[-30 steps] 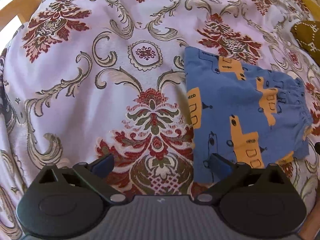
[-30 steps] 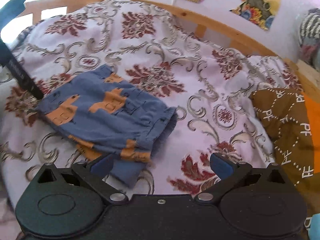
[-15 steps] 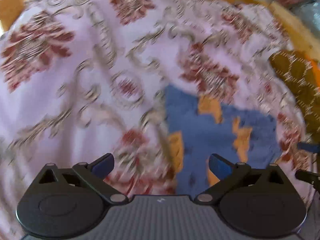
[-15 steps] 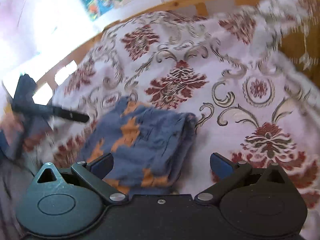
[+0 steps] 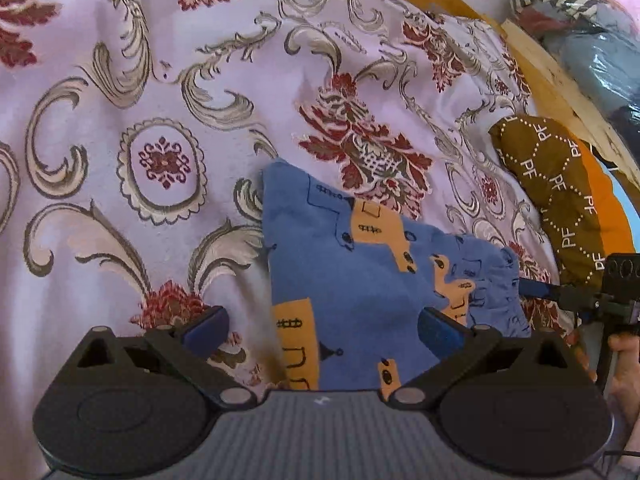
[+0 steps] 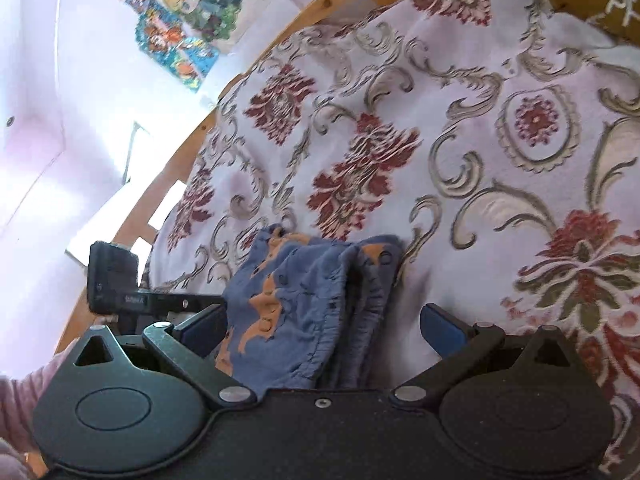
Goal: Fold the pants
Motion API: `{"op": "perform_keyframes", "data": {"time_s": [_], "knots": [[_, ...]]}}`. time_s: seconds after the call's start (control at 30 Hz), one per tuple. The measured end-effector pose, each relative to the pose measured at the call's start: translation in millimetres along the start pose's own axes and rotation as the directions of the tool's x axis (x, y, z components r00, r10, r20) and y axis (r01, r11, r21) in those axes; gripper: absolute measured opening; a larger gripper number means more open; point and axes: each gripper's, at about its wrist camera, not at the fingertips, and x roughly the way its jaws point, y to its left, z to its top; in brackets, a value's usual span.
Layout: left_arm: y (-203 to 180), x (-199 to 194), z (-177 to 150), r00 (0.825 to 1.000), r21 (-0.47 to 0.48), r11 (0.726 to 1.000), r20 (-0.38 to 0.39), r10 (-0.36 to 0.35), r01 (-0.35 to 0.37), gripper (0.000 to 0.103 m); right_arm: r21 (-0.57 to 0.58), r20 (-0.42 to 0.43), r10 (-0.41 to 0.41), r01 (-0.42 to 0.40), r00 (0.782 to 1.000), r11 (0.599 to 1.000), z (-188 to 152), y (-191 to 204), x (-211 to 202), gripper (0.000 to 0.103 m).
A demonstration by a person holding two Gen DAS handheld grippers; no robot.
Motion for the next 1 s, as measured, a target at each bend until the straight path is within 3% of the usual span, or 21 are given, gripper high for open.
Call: {"op": "perform_keyframes", "data": {"time_s": [0.2,0.33,0.43,0.5,0.73,1.0], "knots": [[11,-4,3,0.998,-0.080,0.995,-0.023,-0.066,0.064,0.103,0.074,0.001,0.043,-0.043,0.999,0.996,-3,-7,7,0.102],[11,-5,4,0.997,-0.099,0.993,-0.037,-0.067,0.063,0.102,0.098,0.011,0.040,-0.041,0.999,0.994,-4,-8,8,0.096],[7,-4,3,0.997,-0.069,0.996,-0.055,-0.059,0.055,0.099,0.115,0.016,0.021,-0.023,1.000,0.993,-5,-10,8,0.083],[6,-3,3,0.996,-0.056,0.997,-0.064,-0.054,0.050,0.097,0.130,0.021,-0.001,-0.002,1.000,0.991,-6,-13,8,0.068],[13,-6,4,0.996,-0.077,0.997,-0.077,-0.036,0.030,0.074,0.178,0.030,-0.065,0.058,0.997,0.982,-14,-13,11,0.038],[10,-6,4,0.995,-0.054,0.999,-0.101,-0.012,0.006,0.046,0.164,0.086,-0.153,0.137,0.985,0.977,-26,7,12,0.029]]}}
